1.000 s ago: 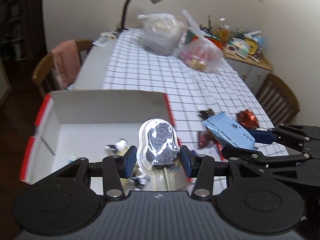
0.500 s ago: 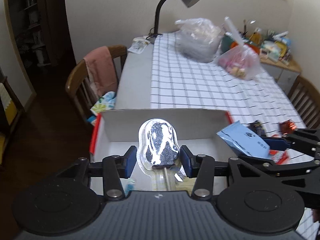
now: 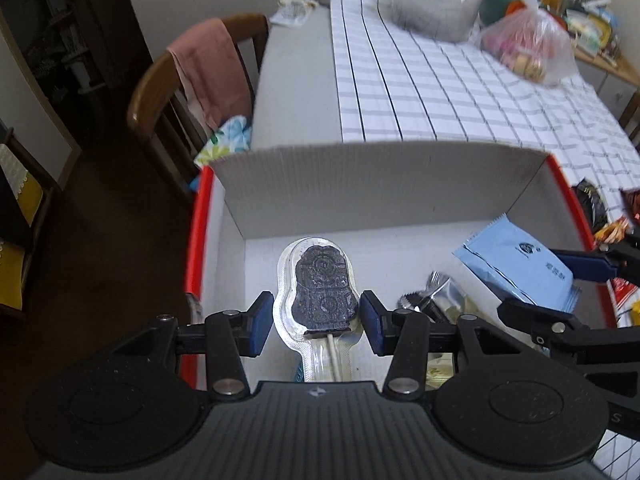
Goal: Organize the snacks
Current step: 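Carry both snacks into the red-edged box and open both tools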
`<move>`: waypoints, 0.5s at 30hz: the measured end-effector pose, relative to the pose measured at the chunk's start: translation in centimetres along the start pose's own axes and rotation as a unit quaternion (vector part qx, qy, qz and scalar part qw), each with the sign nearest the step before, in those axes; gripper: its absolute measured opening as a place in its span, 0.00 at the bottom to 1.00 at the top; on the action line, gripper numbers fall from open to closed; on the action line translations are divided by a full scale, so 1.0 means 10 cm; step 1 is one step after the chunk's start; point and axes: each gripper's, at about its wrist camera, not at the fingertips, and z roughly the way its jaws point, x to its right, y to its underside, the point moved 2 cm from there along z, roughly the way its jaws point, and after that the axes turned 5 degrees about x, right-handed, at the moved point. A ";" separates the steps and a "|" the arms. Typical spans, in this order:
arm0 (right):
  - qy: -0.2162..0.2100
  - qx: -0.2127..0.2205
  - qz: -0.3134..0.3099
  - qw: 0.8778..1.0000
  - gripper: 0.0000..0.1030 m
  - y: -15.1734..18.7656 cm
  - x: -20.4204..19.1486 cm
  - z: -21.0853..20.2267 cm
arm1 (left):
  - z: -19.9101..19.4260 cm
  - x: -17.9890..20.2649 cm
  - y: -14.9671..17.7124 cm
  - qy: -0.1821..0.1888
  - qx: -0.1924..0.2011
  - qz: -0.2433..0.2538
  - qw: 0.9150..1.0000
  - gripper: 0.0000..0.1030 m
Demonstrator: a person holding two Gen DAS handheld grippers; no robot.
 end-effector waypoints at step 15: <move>-0.013 -0.033 0.002 0.999 0.48 0.04 0.01 0.25 | 0.29 0.09 0.01 -0.004 -0.059 0.029 0.998 0.45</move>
